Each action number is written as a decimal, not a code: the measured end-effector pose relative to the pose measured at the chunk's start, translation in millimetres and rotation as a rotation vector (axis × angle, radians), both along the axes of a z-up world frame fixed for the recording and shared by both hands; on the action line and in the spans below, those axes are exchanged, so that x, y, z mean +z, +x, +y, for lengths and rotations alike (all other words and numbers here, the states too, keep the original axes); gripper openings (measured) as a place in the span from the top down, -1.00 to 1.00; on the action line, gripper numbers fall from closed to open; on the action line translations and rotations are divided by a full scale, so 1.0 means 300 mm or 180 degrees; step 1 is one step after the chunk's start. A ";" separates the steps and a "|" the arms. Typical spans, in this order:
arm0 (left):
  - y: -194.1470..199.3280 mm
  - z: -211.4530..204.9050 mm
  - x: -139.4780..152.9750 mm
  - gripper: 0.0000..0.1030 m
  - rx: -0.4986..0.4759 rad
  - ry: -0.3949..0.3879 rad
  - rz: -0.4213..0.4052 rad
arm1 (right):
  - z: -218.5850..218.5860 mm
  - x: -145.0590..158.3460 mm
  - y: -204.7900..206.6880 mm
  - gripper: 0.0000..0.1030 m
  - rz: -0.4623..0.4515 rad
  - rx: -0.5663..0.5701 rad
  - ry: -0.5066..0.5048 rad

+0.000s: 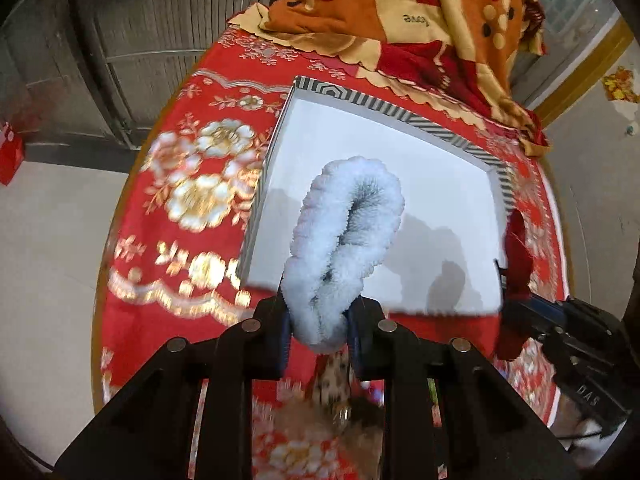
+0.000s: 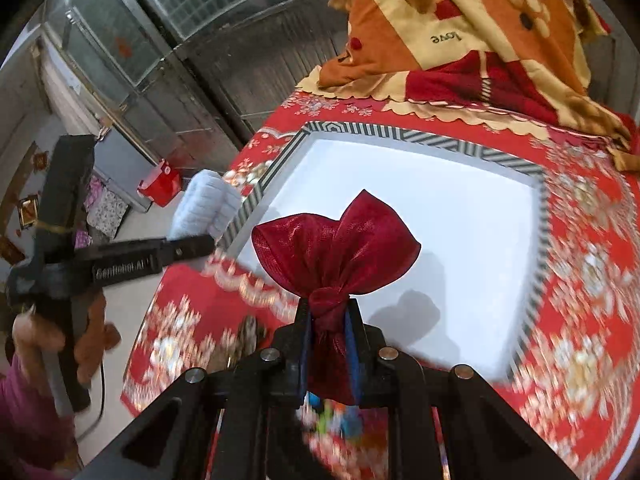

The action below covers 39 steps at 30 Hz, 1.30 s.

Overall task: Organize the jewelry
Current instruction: 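Carry scrunchie and red bow into the white tray and open both grippers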

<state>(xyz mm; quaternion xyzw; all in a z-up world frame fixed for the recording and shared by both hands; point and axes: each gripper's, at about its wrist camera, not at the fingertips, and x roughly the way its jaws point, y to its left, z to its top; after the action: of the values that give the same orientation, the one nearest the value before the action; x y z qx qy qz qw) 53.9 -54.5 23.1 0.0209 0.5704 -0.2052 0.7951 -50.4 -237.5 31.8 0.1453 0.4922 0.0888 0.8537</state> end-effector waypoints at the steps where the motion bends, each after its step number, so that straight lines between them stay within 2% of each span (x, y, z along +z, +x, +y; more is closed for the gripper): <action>1: 0.022 -0.014 -0.017 0.59 0.0008 0.0027 0.0022 | -0.002 -0.021 0.041 0.71 0.0034 -0.0038 0.0042; 9: 0.119 -0.090 -0.133 0.59 0.0055 0.0259 0.0226 | 0.047 -0.207 0.265 0.71 0.0403 -0.0113 0.0261; 14: 0.130 -0.091 -0.164 0.58 0.0095 0.0305 0.0263 | 0.046 -0.285 0.285 0.71 0.0578 -0.0163 0.0383; 15: 0.130 -0.091 -0.168 0.51 0.0098 0.0305 0.0263 | 0.039 -0.290 0.286 0.69 0.0576 -0.0178 0.0423; 17: 0.132 -0.097 -0.176 0.43 0.0088 0.0314 0.0281 | 0.025 -0.298 0.295 0.50 0.0589 -0.0209 0.0474; 18: 0.131 -0.098 -0.178 0.34 0.0095 0.0324 0.0278 | 0.017 -0.303 0.296 0.24 0.0595 -0.0223 0.0514; 19: 0.129 -0.099 -0.178 0.26 0.0099 0.0328 0.0260 | 0.005 -0.308 0.295 0.10 0.0589 -0.0242 0.0580; 21: 0.125 -0.097 -0.176 0.19 0.0107 0.0339 0.0245 | -0.007 -0.310 0.286 0.10 0.0589 -0.0255 0.0636; 25: 0.102 -0.074 -0.147 0.10 0.0116 0.0287 0.0234 | -0.028 -0.264 0.247 0.10 0.0502 -0.0279 0.0641; 29: 0.055 -0.045 -0.091 0.05 0.0130 0.0314 0.0055 | -0.054 -0.183 0.167 0.10 0.0370 -0.0306 0.0561; 35: -0.041 -0.017 -0.020 0.04 0.0158 0.0331 -0.0174 | -0.077 -0.057 0.019 0.10 0.0075 -0.0417 0.0214; 39: -0.111 -0.009 0.024 0.04 0.0140 0.0265 -0.0281 | -0.079 -0.007 -0.072 0.10 -0.0031 -0.0473 0.0043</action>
<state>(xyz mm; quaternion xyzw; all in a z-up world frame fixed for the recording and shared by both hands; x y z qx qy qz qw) 20.6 -57.2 30.3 0.0504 0.5431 -0.1626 0.8222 -72.2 -261.1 29.6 0.1869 0.4752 0.0292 0.8593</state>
